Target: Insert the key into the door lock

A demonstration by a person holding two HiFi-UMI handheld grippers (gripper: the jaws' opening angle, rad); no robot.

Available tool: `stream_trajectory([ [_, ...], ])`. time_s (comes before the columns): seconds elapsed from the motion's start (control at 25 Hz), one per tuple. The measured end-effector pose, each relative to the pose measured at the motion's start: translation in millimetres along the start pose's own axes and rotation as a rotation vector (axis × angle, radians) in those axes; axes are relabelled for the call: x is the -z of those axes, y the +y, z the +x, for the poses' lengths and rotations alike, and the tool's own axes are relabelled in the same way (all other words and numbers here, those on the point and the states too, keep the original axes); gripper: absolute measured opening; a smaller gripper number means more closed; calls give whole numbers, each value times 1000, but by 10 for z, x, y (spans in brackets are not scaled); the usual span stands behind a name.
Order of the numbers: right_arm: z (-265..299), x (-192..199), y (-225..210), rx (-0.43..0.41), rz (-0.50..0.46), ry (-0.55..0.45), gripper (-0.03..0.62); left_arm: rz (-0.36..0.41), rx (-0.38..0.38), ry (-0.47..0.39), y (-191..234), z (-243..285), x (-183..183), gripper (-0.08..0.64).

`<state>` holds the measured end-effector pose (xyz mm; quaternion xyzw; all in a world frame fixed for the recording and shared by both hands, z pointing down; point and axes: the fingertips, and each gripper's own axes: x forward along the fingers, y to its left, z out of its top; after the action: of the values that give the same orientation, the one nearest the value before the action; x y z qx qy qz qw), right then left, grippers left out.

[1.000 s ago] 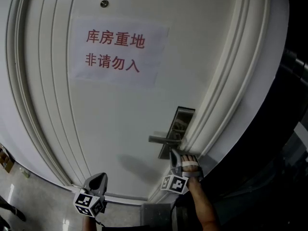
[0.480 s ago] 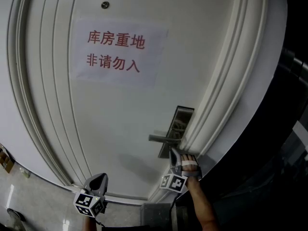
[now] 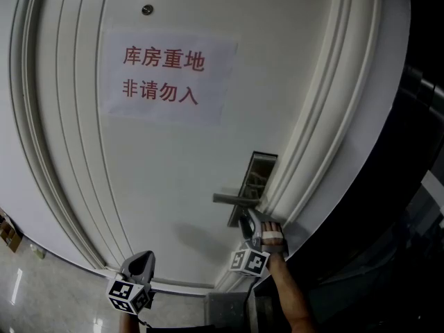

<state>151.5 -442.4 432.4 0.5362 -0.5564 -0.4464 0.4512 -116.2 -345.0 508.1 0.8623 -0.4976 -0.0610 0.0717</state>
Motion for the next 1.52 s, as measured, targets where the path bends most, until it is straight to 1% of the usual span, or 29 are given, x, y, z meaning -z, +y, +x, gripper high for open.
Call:
stream_trajectory([
  [0.16, -51, 43, -24, 10, 14, 7, 189, 1, 3, 1, -20, 1, 4, 3],
  [0.28, -133, 77, -62, 15, 81, -7, 184, 2, 11, 4, -52, 21, 16, 3],
  [0.44, -285, 155, -111, 17, 244, -52, 135, 6, 30, 11, -119, 62, 24, 3],
  [0.52, -378, 194, -156, 20, 327, -58, 88, 8, 41, 13, -159, 88, 22, 3],
  [0.76, -612, 315, -183, -17, 681, -106, 10, 16, 81, 21, -309, 180, 38, 3],
  [0.96, -749, 441, -89, -51, 931, -112, 2, 24, 100, 26, -401, 226, 57, 3],
  [1.08, -818, 518, 4, -75, 1040, -108, 2, 29, 107, 30, -437, 236, 64, 3],
  [1.24, -931, 563, 115, -106, 1164, -112, 2, 33, 113, 28, -473, 239, 54, 3],
  [1.32, -1005, 546, 164, -118, 1206, -119, 2, 40, 116, 30, -494, 237, 56, 3],
  [1.4, -1071, 516, 224, -129, 1221, -122, 2, 45, 119, 32, -511, 235, 65, 3],
  [1.52, -1130, 461, 362, -164, 1220, -121, 2, 42, 123, 31, -533, 234, 75, 3],
])
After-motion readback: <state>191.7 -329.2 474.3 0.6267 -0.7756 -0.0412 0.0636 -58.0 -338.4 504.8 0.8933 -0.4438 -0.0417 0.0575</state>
